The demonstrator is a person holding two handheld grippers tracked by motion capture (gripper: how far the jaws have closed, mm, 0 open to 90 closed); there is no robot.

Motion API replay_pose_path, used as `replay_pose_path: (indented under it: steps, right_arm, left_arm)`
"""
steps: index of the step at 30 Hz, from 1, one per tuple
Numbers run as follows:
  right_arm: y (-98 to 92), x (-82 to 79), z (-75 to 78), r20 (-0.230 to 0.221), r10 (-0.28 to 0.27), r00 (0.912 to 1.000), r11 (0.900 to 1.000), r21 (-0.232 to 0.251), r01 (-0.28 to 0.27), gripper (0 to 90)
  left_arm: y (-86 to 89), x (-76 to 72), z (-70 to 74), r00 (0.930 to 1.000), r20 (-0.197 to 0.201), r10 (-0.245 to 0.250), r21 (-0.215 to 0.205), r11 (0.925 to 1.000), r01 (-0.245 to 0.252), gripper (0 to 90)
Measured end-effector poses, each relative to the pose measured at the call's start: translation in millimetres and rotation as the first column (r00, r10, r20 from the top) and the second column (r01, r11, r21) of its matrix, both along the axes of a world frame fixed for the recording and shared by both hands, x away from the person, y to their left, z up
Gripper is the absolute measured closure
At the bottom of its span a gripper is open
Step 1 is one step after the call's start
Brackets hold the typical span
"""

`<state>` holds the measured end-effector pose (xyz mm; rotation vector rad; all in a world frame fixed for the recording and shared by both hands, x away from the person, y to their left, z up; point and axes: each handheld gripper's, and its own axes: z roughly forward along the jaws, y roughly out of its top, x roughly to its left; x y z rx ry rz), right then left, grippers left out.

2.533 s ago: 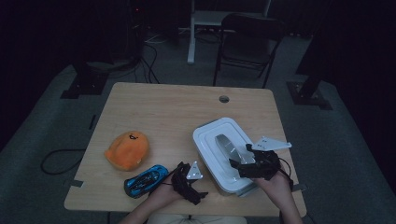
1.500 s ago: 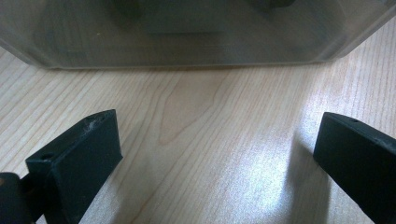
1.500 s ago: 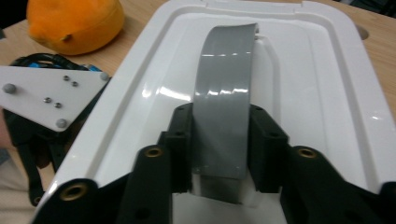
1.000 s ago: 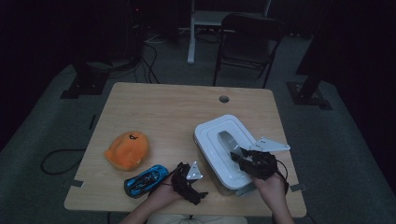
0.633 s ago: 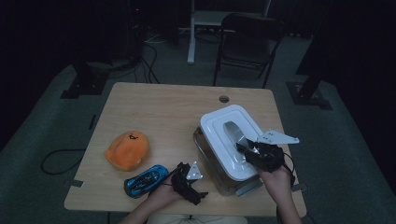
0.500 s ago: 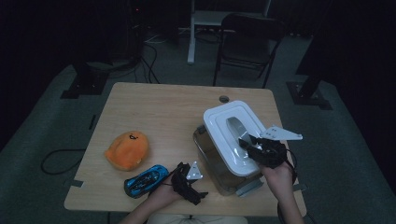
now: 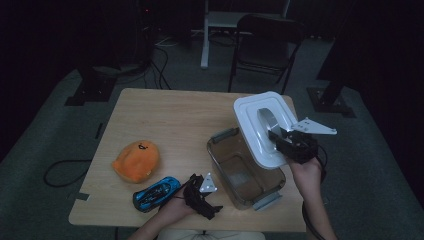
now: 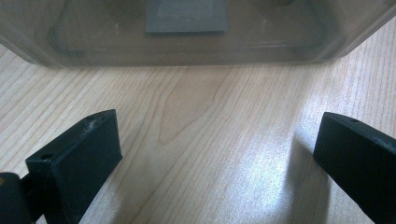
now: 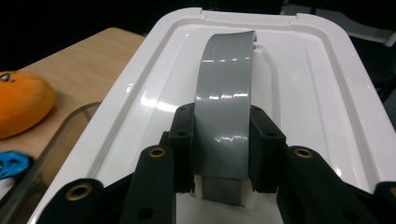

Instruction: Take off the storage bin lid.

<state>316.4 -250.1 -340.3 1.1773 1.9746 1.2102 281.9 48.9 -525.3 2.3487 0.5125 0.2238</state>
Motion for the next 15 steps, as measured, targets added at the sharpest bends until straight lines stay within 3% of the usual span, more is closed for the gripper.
replay_pose_path:
  steps: [9, 15]
  right_arm:
    - [-20.3, 23.8, -5.5, 0.002, -0.083, 0.9965, 0.997, 0.006, 0.083, 67.3]
    - [-34.1, 41.3, -20.2, -0.012, -0.135, 0.9907, 0.991, 0.000, 0.135, 67.3]
  left_arm:
    - [0.0, 0.0, 0.0, 1.0000, 0.000, 0.000, 0.000, 1.0000, 0.000, 1.3]
    - [0.0, -0.1, -0.2, 1.0000, 0.001, 0.001, -0.002, 1.0000, -0.001, 1.3]
